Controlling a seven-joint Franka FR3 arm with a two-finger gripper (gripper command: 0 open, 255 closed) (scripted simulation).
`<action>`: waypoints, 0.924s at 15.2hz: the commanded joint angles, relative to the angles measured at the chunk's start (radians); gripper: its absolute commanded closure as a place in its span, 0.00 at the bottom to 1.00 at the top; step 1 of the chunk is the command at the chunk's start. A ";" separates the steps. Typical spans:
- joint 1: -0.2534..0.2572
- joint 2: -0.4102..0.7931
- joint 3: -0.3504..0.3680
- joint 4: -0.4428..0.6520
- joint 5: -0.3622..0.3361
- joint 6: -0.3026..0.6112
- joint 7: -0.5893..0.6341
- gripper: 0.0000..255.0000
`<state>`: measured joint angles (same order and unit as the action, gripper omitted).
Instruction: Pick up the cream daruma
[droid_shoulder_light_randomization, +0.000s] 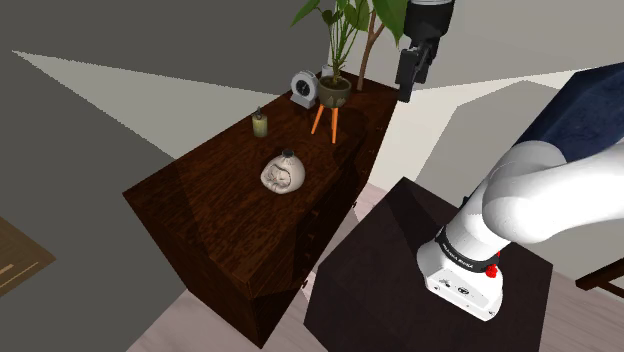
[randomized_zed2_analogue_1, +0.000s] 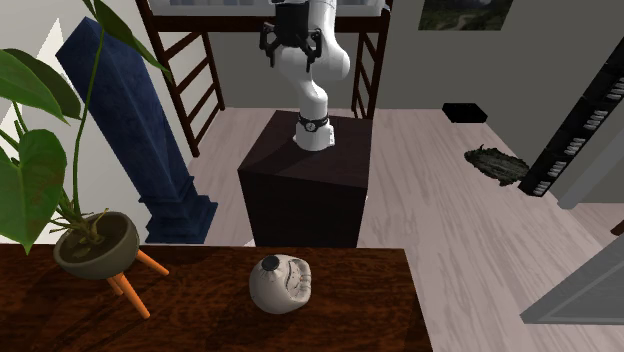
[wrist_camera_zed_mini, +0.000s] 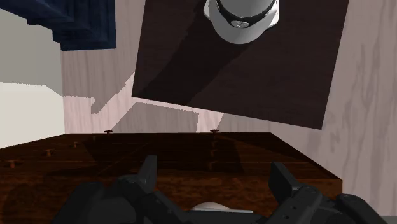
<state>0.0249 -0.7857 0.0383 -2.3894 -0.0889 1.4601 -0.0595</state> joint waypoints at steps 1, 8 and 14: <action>0.000 0.000 0.000 0.000 0.000 0.000 0.000 0.00; -0.006 0.185 0.007 -0.052 0.003 0.248 0.042 0.00; -0.014 0.387 0.013 -0.039 -0.003 0.446 0.079 0.00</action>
<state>0.0112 -0.4265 0.0493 -2.4325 -0.0923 1.8785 0.0117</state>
